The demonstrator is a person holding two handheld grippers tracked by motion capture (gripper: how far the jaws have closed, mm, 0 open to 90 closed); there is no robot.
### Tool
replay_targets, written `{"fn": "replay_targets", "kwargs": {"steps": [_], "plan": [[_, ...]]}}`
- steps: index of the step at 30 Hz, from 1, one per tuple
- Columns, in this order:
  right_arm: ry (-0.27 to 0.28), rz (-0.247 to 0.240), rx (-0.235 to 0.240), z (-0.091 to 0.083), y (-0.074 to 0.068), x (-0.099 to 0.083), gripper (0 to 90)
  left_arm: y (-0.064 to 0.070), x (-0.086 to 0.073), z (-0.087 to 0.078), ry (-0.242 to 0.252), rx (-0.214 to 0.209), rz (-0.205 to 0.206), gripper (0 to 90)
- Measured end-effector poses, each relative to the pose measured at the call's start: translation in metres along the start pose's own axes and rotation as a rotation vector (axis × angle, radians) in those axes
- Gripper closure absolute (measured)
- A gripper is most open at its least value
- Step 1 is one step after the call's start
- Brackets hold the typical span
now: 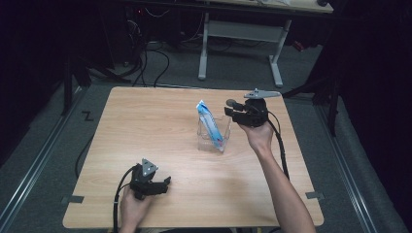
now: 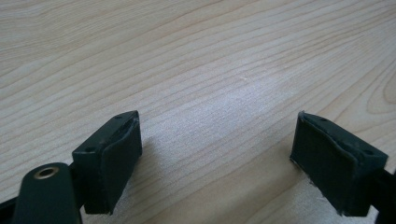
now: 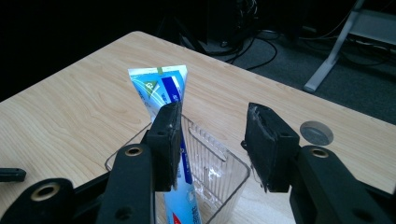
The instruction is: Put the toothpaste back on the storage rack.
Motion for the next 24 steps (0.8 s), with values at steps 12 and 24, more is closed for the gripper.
{"fn": "replay_targets", "kwargs": {"steps": [12,24], "plan": [[0.026,0.025,-0.009,-0.013,0.009,-0.006,55.7,0.0,0.0,0.0,0.0,0.0,0.0,16.2],[0.042,0.031,-0.015,-0.028,0.014,-0.008,55.1,0.0,0.0,0.0,0.001,0.001,0.0,16.3]]}}
Point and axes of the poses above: each handheld gripper's, and its own axes: z roughly forward along the jaws, x roughly out of its top, y roughly to its right, the point moved 10 cm from there along z, roughly forward along the jaws, and after that the axes turned 4 degrees about x, right-handed, at the moved point
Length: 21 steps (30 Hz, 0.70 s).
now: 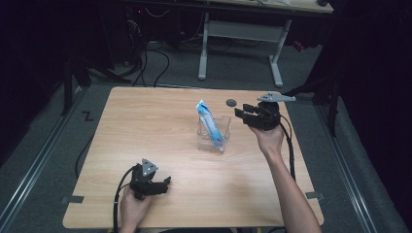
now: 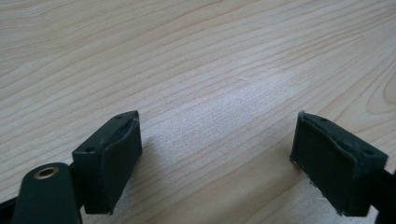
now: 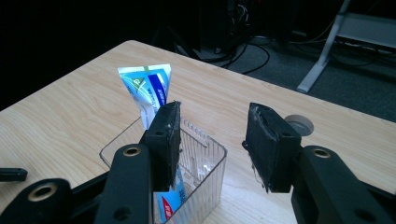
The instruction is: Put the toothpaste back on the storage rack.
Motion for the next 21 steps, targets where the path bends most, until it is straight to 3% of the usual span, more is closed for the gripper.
{"fn": "replay_targets", "kwargs": {"steps": [21], "plan": [[0.0,-0.011,-0.034,-0.025,0.004,-0.002,54.7,0.0,0.0,0.0,0.0,0.0,0.0,16.3]]}}
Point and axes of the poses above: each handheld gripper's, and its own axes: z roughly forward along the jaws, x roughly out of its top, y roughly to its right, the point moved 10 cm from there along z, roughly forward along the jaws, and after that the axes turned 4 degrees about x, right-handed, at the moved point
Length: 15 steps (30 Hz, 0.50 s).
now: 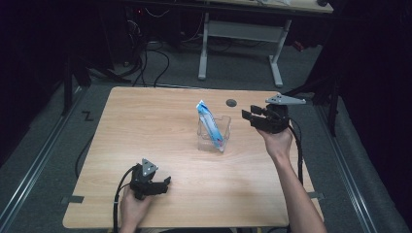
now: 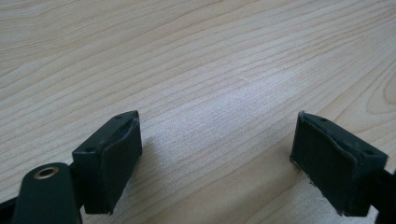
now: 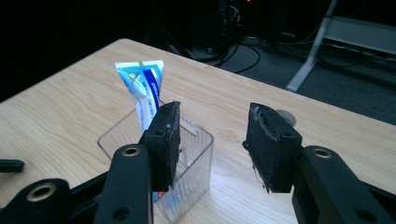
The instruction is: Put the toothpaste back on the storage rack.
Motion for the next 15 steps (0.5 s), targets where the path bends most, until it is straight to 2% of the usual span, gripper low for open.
{"fn": "replay_targets", "kwargs": {"steps": [2,9,15], "plan": [[0.002,-0.01,-0.012,-0.003,0.0,-0.001,55.0,0.0,0.0,0.0,0.0,0.0,0.0,16.3],[0.007,0.017,-0.023,-0.013,0.008,-0.011,55.1,0.0,0.0,0.0,-0.001,-0.001,0.0,16.3],[0.022,0.007,-0.017,-0.022,0.005,-0.008,55.0,0.0,0.0,0.0,0.0,0.0,0.0,16.3]]}}
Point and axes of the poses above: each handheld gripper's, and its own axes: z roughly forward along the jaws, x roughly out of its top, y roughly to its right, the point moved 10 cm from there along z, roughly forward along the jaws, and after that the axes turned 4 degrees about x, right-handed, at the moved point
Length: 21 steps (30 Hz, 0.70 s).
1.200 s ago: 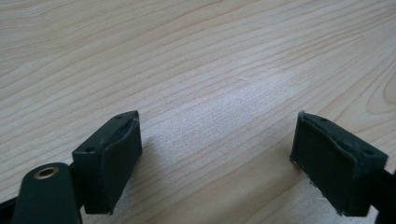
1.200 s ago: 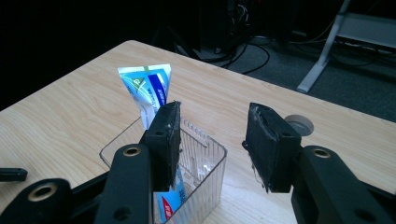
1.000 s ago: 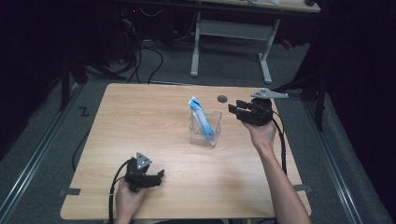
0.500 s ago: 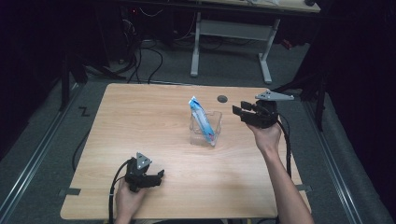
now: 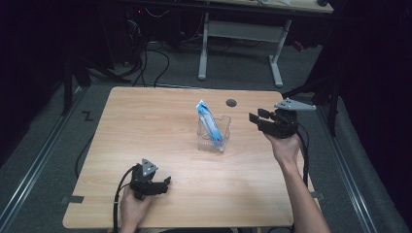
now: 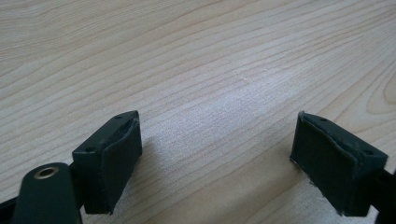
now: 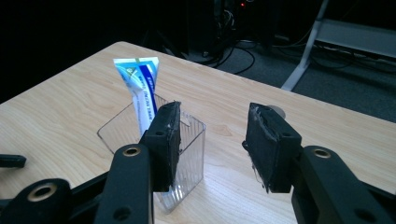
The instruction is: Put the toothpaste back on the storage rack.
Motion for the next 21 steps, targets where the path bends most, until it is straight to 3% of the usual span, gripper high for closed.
{"fn": "replay_targets", "kwargs": {"steps": [21], "plan": [[0.036,0.06,0.028,-0.027,0.004,-0.026,55.0,0.0,0.0,0.0,-0.001,-0.001,-0.001,16.3]]}}
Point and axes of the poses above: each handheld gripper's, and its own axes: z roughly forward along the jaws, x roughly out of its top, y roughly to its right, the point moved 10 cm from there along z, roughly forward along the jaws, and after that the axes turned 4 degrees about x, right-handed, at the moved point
